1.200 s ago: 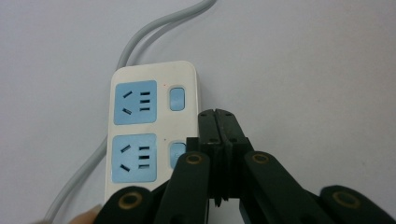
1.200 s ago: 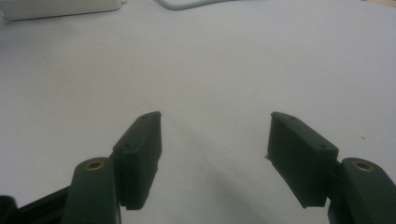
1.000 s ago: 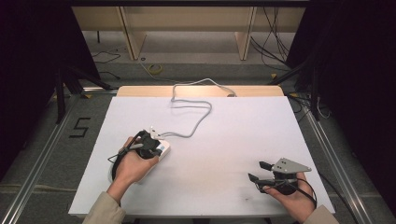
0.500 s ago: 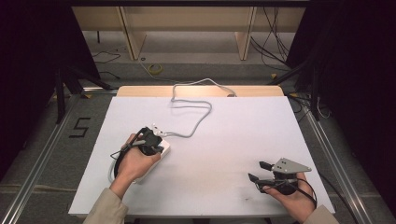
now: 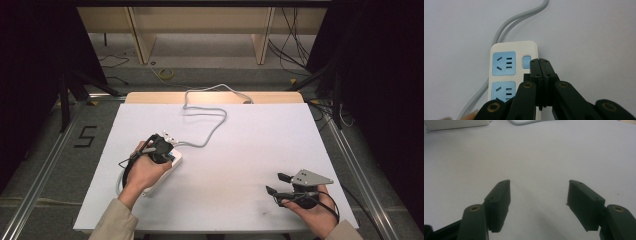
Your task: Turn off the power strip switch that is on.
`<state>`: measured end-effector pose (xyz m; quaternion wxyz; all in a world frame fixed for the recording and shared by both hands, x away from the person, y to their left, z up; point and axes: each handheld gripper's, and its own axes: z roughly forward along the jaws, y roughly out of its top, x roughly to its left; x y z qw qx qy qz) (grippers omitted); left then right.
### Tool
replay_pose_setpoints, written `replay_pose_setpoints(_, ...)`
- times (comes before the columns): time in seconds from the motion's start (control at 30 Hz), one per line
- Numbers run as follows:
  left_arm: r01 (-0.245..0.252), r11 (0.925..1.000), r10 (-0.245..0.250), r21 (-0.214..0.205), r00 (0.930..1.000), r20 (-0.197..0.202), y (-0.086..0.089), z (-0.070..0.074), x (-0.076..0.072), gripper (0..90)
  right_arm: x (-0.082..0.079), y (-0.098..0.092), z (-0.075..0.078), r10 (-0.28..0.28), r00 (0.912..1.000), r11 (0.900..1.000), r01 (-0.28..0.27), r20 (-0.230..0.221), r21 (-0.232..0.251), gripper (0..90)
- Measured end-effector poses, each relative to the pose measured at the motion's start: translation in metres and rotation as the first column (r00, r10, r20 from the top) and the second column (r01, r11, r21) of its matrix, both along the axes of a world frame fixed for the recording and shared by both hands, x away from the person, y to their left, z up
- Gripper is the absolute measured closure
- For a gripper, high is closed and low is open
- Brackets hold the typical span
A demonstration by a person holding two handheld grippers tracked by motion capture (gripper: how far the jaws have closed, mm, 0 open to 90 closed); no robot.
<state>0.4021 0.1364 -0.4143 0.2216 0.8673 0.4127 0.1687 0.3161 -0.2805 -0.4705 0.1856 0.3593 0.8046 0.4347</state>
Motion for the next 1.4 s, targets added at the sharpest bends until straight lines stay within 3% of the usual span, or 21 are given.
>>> replay_pose_setpoints(1.4, 0.001, 0.9987, 0.001, 0.052, 0.9996, -0.028, -0.010, -0.008, 0.023, 89.9, 0.000, 0.000, 0.000, -0.002, 1.0000, 1.0000, 0.002, 0.004, -0.006, 36.0)
